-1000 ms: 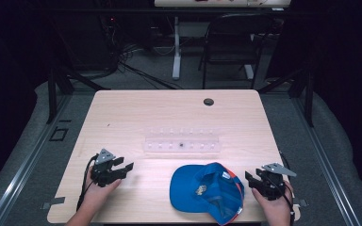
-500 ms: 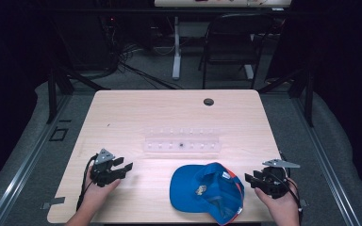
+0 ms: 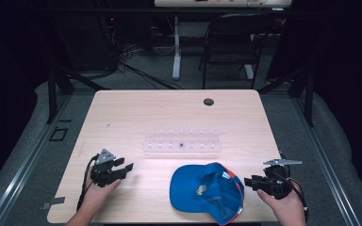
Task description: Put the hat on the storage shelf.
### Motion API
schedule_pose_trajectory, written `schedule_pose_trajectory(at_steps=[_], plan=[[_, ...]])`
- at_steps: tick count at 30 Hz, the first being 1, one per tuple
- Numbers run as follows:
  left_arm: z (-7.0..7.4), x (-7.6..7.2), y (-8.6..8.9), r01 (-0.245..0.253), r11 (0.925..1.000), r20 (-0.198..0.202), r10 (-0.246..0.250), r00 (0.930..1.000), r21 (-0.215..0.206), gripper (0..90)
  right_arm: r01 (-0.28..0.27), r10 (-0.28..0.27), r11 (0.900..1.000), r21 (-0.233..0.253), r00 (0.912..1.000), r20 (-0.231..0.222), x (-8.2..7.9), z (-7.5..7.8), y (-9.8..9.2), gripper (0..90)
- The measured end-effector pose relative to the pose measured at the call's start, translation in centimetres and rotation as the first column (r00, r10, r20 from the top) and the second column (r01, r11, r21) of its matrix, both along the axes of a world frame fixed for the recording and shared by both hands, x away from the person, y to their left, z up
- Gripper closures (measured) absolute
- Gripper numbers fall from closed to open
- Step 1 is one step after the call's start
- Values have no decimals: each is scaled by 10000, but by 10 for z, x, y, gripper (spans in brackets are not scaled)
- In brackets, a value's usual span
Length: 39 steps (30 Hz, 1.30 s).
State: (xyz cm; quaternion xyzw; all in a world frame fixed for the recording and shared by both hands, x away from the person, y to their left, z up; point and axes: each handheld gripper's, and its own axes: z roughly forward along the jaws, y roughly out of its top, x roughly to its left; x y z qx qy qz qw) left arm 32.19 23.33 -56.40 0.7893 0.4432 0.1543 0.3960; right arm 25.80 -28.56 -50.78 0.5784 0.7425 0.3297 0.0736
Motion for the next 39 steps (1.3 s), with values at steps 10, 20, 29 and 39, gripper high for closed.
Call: schedule_pose_trajectory(at_steps=[10,20,29,39], plan=[[-1,0,-3,-12,9999,24,12,10000,104,514,-909,957,9934,704,9931,-671,-6,3,7,605],[-2,0,-3,5,9999,-84,-4,10000,164,515,-1195,1309,9886,918,9828,-1303,-6,-19,12,607],[-2,0,-3,-7,9999,-63,8,10000,117,515,-1512,1709,9800,1295,9726,-1577,-8,-20,13,636],[-2,0,-3,10,9999,-96,-8,10000,127,515,-1342,1583,9795,1506,9740,-1620,-7,-19,12,651]])
